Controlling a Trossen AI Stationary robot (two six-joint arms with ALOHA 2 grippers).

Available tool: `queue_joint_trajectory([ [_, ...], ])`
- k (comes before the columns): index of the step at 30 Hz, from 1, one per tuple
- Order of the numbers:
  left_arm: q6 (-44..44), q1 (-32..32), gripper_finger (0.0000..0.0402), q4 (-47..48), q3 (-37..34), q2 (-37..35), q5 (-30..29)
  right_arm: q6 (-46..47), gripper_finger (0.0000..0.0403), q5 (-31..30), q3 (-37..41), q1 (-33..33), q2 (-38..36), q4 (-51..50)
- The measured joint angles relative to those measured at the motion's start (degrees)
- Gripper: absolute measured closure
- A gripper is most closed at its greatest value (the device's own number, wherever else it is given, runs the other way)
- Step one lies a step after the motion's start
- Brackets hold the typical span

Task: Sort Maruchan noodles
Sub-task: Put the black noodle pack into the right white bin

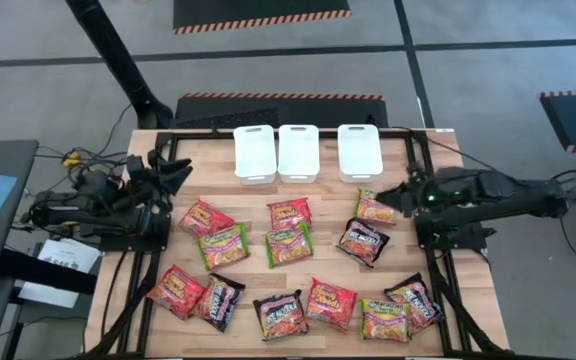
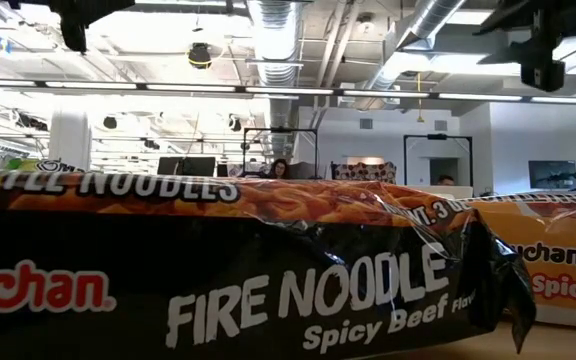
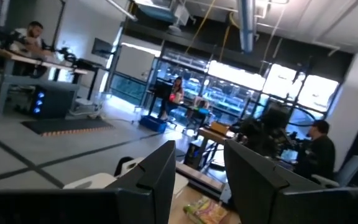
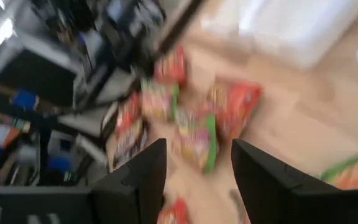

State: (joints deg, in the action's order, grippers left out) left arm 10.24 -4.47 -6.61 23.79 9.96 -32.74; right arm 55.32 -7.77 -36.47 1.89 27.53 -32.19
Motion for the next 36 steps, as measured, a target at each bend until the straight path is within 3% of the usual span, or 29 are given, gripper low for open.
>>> queue_joint_trajectory([
  [4,0.02,0.01,0.0276,0.10,0.02,0.00,-0.64,0.77,0.0205,4.89,0.00,0.00,4.90,-0.31],
  [14,2.55,0.02,0.0276,3.08,0.04,-0.02,-1.00,-8.69,0.0224,6.35,0.00,1.75,15.75,-0.47],
  [24,3.10,0.00,0.0276,4.22,0.04,-0.02,-1.12,-6.84,0.0231,6.44,0.00,3.02,27.47,-0.98],
  [36,3.08,0.01,0.0276,4.25,0.04,-0.02,-2.70,-2.87,0.0207,13.86,-0.01,3.74,39.08,-0.80],
])
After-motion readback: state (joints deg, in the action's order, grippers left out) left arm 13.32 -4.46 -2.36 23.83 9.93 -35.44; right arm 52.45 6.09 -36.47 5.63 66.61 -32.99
